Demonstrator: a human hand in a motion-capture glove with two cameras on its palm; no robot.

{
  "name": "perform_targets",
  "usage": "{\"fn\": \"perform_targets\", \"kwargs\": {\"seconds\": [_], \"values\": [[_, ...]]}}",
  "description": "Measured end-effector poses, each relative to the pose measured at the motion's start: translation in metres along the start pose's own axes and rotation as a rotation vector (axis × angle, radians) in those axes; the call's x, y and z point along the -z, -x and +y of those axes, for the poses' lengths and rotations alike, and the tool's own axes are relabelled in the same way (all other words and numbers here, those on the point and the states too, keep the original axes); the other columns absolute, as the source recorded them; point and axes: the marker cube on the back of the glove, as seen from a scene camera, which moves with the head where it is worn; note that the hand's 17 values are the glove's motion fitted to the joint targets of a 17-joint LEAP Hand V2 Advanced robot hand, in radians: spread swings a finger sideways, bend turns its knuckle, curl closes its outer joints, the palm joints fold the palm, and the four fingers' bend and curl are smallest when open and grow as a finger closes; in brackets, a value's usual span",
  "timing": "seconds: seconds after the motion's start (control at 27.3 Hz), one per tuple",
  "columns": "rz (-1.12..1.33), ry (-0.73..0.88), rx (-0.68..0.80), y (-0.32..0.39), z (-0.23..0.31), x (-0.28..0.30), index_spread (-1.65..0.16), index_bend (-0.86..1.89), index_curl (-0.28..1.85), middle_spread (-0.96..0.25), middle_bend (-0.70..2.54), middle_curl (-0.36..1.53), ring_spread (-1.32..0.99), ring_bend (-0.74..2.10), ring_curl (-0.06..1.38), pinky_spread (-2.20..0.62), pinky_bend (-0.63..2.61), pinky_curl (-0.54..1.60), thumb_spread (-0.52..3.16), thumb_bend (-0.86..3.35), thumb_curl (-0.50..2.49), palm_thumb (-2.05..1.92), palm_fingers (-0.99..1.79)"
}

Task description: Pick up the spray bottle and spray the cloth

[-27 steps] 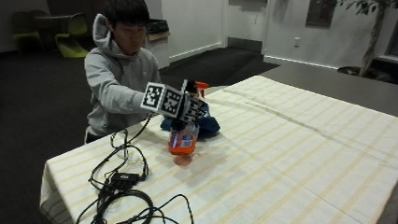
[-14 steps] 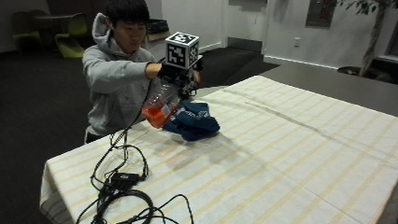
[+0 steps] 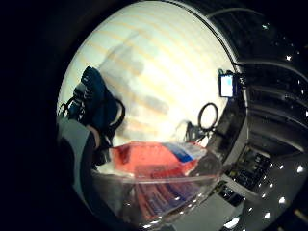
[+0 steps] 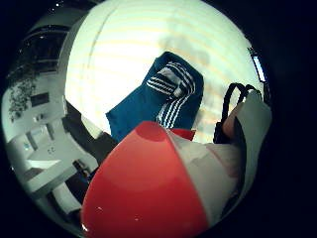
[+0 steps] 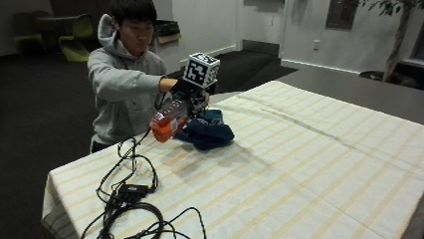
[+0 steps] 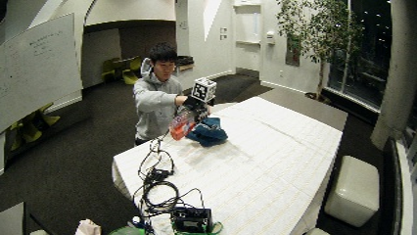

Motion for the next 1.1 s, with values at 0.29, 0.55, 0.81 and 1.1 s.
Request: {"fn": "perform_targets", "kwargs": {"seconds": [0.29,0.55,0.81,1.1], "values": [[-0.005,-0.042,-0.01,0.001,0.011,0.027,-0.2,0.47,0.49,-0.11,0.62,0.49,-0.17,0.6,0.45,-0.27,0.36,0.36,0.03,-0.03,0.67,0.95,1.4],[0.013,-0.049,-0.005,0.004,0.013,0.038,-0.2,0.47,0.49,-0.1,0.62,0.49,-0.17,0.6,0.45,-0.27,0.36,0.36,0.02,-0.03,0.68,0.95,1.4],[-0.051,0.005,0.018,0.014,0.002,0.004,-0.2,0.46,0.5,-0.11,0.62,0.49,-0.17,0.6,0.45,-0.27,0.36,0.37,0.02,-0.03,0.69,0.94,1.4],[-0.446,-0.124,0.192,0.064,0.014,0.045,-0.2,0.46,0.5,-0.1,0.62,0.49,-0.17,0.6,0.45,-0.28,0.35,0.37,0.01,-0.03,0.7,0.94,1.4]]}}
